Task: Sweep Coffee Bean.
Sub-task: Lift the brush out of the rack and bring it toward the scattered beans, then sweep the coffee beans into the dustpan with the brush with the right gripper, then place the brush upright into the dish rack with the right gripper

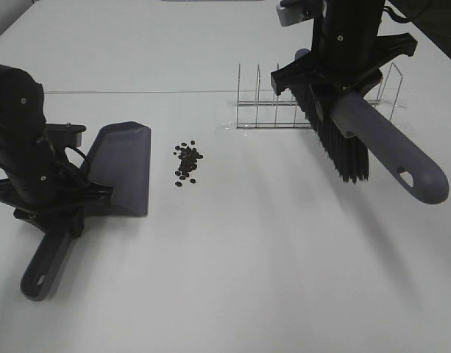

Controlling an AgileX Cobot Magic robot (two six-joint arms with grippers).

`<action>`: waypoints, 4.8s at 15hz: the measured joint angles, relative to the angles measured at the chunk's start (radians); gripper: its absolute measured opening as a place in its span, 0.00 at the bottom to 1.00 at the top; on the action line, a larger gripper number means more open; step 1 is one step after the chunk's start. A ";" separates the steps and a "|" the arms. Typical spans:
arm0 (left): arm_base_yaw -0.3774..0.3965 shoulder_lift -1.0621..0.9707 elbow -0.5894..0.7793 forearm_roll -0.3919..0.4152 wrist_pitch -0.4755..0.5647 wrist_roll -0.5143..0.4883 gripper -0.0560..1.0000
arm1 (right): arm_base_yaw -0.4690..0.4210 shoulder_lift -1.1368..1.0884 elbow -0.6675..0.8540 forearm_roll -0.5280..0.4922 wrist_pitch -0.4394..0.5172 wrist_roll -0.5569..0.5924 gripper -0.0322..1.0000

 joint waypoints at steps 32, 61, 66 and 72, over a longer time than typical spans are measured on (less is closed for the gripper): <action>-0.091 0.060 -0.025 0.002 -0.019 -0.029 0.39 | 0.221 0.488 -0.782 0.108 0.070 -0.270 0.39; -0.091 0.060 -0.025 0.002 -0.022 -0.029 0.39 | -0.291 0.229 -0.252 0.125 0.061 -0.210 0.39; -0.091 0.060 -0.025 0.002 -0.023 -0.029 0.39 | -0.308 0.276 -0.273 0.136 0.065 -0.210 0.39; -0.091 0.060 -0.025 0.002 -0.023 -0.029 0.39 | -0.336 0.306 -0.282 0.157 0.065 -0.235 0.39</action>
